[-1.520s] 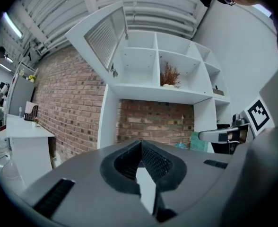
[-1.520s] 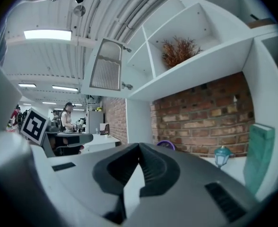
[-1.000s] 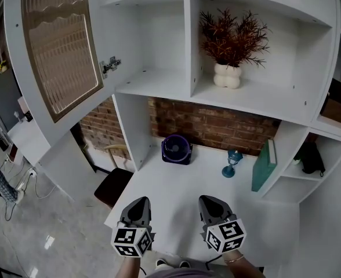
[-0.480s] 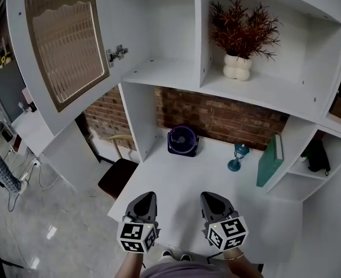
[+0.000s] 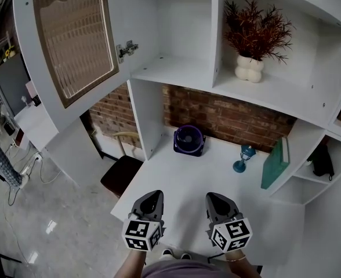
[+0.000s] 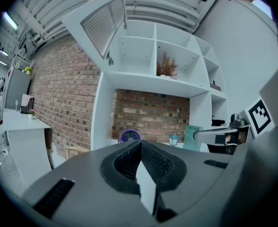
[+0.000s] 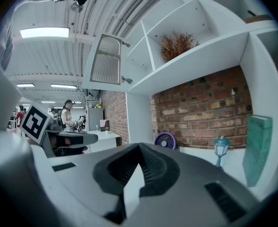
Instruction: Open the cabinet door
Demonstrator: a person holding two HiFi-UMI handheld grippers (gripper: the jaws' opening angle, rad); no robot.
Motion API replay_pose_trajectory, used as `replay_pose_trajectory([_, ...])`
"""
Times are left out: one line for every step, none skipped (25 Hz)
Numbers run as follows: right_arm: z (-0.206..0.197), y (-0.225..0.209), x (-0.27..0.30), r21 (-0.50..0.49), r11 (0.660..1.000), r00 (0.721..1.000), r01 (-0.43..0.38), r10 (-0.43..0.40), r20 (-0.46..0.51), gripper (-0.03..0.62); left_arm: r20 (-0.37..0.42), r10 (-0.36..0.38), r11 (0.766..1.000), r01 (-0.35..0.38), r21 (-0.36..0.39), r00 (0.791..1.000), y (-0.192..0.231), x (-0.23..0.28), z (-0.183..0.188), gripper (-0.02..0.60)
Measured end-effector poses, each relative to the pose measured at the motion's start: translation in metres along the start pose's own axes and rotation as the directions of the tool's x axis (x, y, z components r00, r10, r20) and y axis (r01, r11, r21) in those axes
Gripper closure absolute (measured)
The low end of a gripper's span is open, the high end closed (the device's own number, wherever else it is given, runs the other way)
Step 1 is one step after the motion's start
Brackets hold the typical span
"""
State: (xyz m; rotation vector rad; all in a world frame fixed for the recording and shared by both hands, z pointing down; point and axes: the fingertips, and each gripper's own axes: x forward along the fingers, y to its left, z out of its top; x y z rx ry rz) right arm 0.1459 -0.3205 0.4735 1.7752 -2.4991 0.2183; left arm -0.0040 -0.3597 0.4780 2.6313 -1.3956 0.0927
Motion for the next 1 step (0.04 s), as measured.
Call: replay_pose_trajectory([0.0003, -0.0005, 0.0013, 0.0, 1.0, 1.0, 0.003, -0.003, 0.002, 0.591, 0.002, -0.005, 1.0, 0.005, 0.002, 1.0, 0.0007, 0.0019, 0.001, 0.58])
